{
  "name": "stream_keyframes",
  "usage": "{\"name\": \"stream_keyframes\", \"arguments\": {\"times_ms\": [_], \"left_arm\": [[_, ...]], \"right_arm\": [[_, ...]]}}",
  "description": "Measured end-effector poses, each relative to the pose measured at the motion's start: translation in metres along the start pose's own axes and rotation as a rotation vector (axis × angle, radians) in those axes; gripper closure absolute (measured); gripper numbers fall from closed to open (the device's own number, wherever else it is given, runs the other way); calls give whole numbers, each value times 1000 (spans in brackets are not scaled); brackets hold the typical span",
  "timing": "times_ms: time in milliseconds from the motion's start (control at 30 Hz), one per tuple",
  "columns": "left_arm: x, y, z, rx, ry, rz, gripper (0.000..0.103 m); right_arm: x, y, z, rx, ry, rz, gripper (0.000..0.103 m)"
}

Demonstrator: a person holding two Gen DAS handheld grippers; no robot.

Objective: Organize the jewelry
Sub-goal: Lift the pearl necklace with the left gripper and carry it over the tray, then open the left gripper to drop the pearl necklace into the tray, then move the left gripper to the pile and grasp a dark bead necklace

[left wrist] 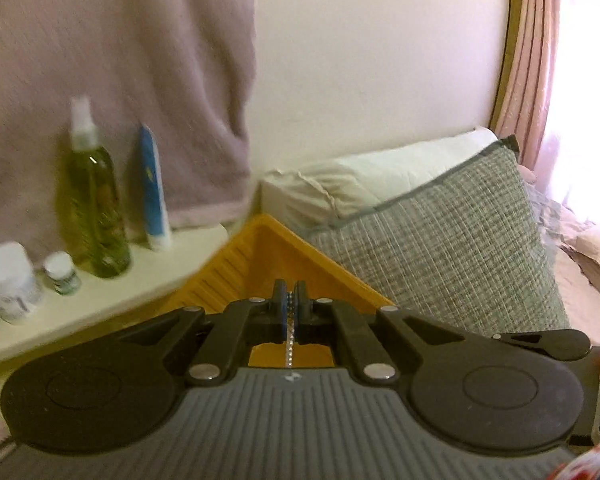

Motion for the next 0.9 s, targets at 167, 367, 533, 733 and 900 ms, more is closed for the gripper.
{"name": "stream_keyframes", "arguments": {"times_ms": [167, 367, 533, 733, 900], "left_arm": [[2, -8, 6, -22, -2, -5, 95], [-27, 12, 13, 11, 49, -86, 91], [-71, 40, 33, 38, 104, -220, 86], [-132, 80, 64, 35, 212, -386, 83], [-172, 106, 95, 17, 268, -518, 79]], "right_arm": [[1, 0, 1, -3, -7, -2, 96], [0, 1, 2, -3, -10, -3, 96], [0, 2, 3, -6, -12, -1, 96], [2, 2, 6, -10, -18, 2, 96], [1, 2, 6, -8, -14, 2, 96]]}}
Point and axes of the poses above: each gripper's, at about its wrist camera, not at the fingertips, and y roughly against the way its jaws point, x to its right, z to its underside, the point moved 2 cm from there along -y, roughly the way its jaws point, and after that the axes turned 9 degrees about -z, right-handed, at the moved point
